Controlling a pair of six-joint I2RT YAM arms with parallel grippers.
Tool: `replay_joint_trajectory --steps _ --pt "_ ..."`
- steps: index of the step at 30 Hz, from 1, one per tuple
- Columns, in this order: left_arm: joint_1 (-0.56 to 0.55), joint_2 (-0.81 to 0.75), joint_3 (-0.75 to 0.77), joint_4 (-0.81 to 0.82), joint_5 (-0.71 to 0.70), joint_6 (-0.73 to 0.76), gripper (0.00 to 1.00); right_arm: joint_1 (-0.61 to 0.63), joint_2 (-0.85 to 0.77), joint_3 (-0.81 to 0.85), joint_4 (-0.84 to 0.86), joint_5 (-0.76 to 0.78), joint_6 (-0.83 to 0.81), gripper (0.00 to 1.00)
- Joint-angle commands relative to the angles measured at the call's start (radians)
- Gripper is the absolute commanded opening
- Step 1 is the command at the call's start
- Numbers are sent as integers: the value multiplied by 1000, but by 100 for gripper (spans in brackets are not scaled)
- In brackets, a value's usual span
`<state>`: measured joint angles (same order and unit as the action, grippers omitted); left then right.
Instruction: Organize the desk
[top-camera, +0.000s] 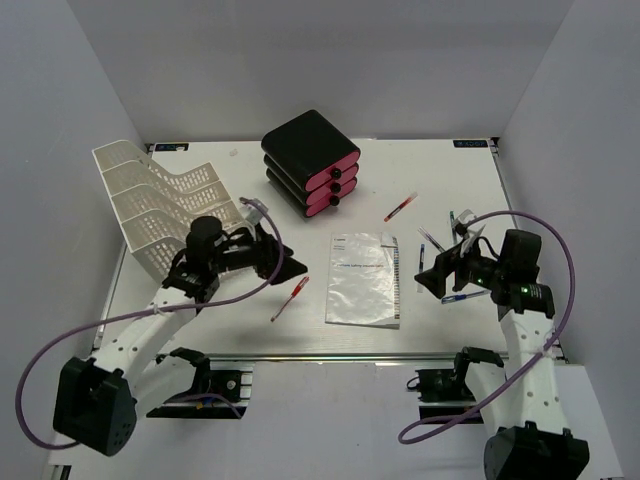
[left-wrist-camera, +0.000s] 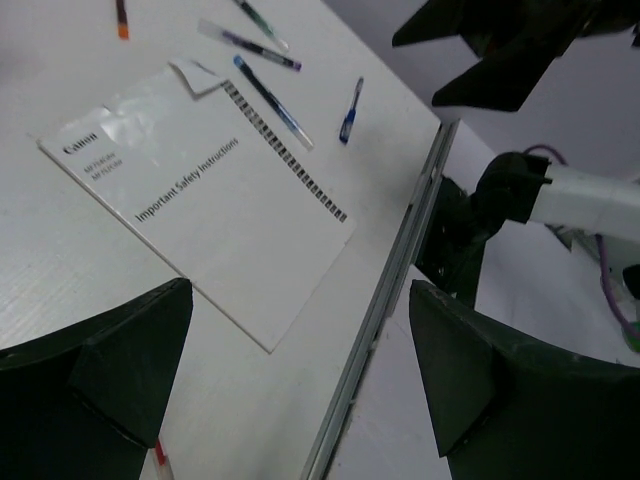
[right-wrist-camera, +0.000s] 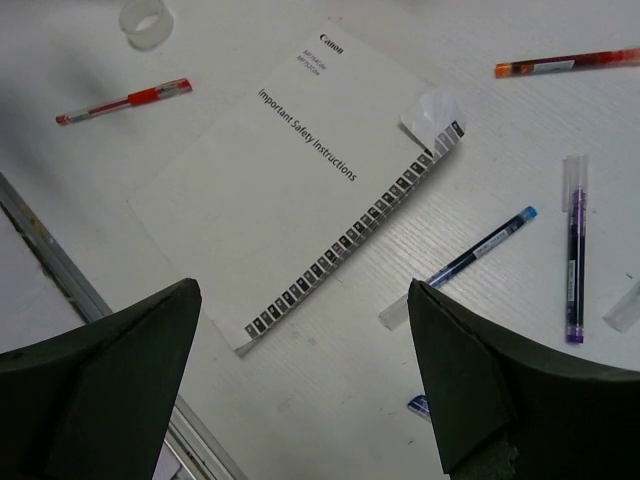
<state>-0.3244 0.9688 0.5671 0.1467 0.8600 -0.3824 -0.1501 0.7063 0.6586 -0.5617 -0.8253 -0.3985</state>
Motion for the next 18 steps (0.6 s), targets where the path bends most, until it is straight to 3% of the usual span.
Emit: replay_joint_trajectory --steps 1,6,10,13,18 --pt "-106 50 88 -105 -116 60 98 3 47 71 -84 -72 -86 89" --pt "-270 140 169 -209 -330 63 98 12 79 79 -50 -15 -63 89" --pt "-329 251 269 -317 -507 57 95 20 119 91 -52 0 -68 89" --pt "-357 317 316 -337 -613 27 85 26 148 82 -64 -70 -91 89" --pt "-366 416 372 -319 -647 53 62 38 197 59 25 -75 -28 89"
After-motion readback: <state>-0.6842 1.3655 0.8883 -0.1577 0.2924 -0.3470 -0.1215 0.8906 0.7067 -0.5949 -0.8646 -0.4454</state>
